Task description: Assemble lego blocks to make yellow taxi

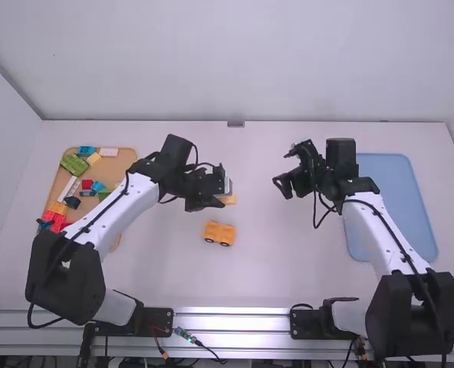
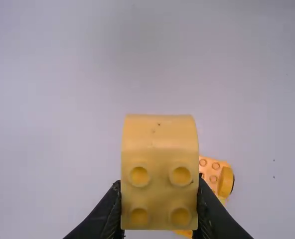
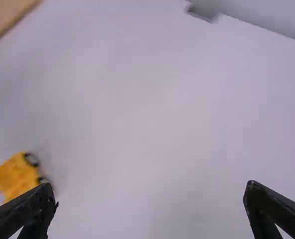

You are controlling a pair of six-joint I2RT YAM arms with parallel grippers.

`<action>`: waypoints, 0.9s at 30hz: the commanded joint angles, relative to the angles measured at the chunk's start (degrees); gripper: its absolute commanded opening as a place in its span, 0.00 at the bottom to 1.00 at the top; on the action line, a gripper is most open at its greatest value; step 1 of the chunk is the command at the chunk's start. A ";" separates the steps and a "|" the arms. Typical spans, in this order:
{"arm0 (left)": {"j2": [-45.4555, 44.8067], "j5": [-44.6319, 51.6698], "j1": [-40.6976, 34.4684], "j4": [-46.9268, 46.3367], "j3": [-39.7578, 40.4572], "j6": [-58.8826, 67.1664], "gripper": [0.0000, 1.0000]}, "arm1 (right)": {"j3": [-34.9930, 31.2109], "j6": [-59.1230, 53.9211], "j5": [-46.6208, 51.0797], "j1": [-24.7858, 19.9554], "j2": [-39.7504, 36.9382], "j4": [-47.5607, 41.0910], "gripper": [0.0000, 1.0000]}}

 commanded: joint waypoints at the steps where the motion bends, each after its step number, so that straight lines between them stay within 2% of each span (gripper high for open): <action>1: 2.75 -3.52 -3.19 1.79 -1.01 -4.07 0.01 | -3.17 7.34 8.66 0.79 -2.75 0.83 0.99; 4: 4.28 -6.01 -5.68 3.85 -1.01 -6.08 0.02 | -6.01 7.34 8.63 1.55 -5.75 1.97 0.99; 7: 6.25 -6.38 -9.31 4.59 -1.01 -5.20 0.01 | -12.11 10.47 12.50 2.80 -14.32 4.46 0.99; 13: 8.85 -4.72 -9.97 7.98 -0.98 -8.68 0.02 | -20.57 12.52 15.26 3.10 -30.01 4.46 0.99; 17: 11.26 -3.61 -10.91 9.09 -0.98 -8.94 0.01 | -25.86 14.03 15.28 1.33 -42.01 4.39 0.99; 19: 12.46 -6.49 -13.20 9.20 -0.68 -10.69 0.01 | -28.48 15.34 14.99 -0.63 -48.61 3.87 0.99; 23: 13.90 -12.66 -18.75 9.79 -0.59 -12.24 0.01 | -30.95 17.84 14.80 -3.04 -55.01 3.06 0.99; 27: 15.74 -17.62 -22.91 12.28 -0.74 -14.40 0.02 | -31.41 17.81 14.78 -4.57 -57.29 1.81 0.99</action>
